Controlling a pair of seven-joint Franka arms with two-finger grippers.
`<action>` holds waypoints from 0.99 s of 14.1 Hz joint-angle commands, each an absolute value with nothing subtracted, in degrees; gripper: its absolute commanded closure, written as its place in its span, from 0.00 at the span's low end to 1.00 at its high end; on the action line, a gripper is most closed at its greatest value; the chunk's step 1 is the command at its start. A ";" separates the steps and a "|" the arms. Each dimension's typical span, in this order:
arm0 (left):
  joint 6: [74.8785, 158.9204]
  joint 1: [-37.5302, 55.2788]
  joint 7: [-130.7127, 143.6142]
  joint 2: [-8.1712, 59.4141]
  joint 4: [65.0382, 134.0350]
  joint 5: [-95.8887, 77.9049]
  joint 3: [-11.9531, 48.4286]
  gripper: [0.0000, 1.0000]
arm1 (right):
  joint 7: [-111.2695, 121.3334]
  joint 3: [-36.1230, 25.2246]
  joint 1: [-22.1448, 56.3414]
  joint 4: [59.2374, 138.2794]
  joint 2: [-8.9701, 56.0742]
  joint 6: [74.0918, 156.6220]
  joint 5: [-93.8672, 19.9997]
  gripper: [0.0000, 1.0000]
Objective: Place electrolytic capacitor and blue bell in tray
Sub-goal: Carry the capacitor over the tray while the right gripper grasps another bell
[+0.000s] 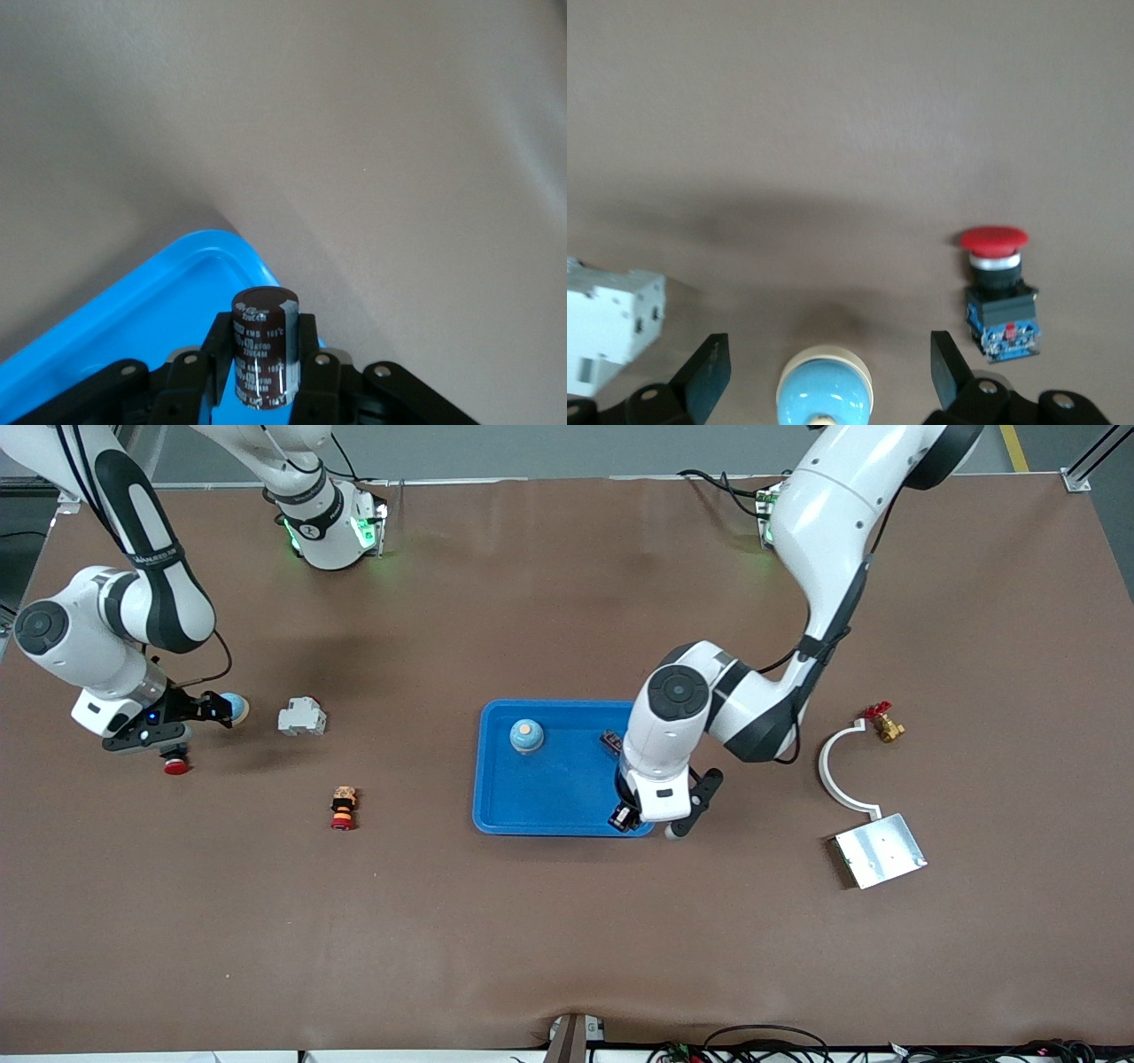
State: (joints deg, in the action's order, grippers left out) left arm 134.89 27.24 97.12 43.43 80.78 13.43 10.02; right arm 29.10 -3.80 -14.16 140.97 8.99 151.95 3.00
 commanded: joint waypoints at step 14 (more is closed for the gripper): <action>129.03 32.34 104.94 49.31 78.05 13.54 8.09 0.97 | 32.26 -2.37 -19.51 152.49 8.61 164.53 2.99 0.00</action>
State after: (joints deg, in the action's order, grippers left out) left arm 131.05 31.50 103.67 49.68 78.66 13.43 8.67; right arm 31.10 -3.52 -17.84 151.39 9.02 163.66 3.00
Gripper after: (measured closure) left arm 0.665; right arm 0.000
